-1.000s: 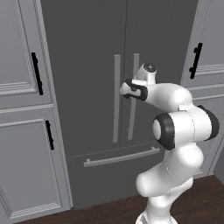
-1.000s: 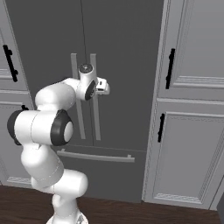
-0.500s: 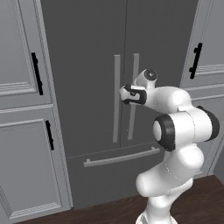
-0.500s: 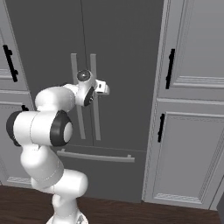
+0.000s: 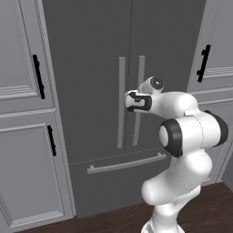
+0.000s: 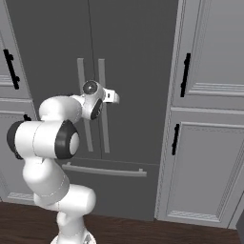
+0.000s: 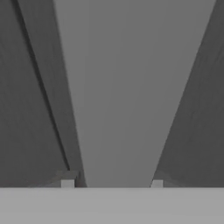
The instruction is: Grab a lemon wedge from the fridge and one ice cube from the ice bowl, and put them in the glass of lemonade.
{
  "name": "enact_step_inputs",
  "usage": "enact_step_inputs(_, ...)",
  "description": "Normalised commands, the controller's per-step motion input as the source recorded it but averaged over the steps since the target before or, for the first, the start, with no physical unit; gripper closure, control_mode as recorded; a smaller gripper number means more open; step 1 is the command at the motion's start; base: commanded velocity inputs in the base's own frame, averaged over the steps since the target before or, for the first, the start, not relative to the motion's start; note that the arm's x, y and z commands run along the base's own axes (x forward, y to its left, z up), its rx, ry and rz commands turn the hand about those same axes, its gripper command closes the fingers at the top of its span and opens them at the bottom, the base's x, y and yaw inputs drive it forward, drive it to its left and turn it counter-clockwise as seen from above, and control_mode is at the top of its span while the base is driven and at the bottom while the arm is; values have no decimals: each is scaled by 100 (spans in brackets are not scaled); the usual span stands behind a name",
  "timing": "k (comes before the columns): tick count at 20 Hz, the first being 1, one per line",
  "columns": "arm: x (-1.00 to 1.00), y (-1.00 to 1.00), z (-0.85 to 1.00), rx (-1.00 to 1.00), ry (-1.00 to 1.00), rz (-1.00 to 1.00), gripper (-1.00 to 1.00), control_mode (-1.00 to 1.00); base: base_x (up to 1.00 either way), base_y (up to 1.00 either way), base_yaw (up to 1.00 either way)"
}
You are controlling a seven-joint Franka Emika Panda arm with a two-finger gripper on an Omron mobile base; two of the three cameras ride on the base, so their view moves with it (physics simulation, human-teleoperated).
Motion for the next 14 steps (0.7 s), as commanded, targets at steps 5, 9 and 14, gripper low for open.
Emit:
enact_step_inputs(5,15,-34,2,-3,2,-3,100,-100,0,0,0)
enact_step_inputs(9,-25,-86,0,1,0,-16,100,-100,0,0,0)
enact_step_inputs(14,-63,-99,0,9,0,-16,100,-100,0,0,0)
